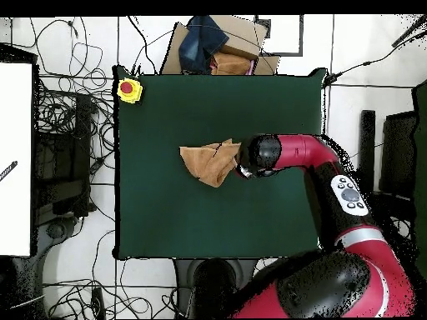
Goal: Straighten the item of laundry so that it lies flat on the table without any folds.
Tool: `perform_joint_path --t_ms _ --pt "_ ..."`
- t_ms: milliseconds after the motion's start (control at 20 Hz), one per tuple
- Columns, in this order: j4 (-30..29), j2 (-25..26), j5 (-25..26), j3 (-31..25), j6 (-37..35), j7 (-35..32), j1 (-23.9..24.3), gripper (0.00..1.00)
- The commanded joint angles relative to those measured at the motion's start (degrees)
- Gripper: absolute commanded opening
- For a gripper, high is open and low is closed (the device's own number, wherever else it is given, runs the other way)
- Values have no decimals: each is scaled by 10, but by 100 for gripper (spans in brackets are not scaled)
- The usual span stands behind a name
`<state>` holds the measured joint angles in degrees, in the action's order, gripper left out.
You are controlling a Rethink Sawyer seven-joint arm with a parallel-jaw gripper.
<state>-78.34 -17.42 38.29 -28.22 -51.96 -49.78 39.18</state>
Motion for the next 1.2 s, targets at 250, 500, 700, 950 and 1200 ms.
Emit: perform_joint_path --t_ms 250,500,700,950,1200 --pt "-54 12 33 -53 52 118 16 100" --pt "-55 12 30 -59 58 108 15 100" --pt "-59 14 22 -65 74 93 20 100" --pt "-64 14 16 -74 85 86 27 100" --pt "-69 13 12 -84 97 72 33 100"
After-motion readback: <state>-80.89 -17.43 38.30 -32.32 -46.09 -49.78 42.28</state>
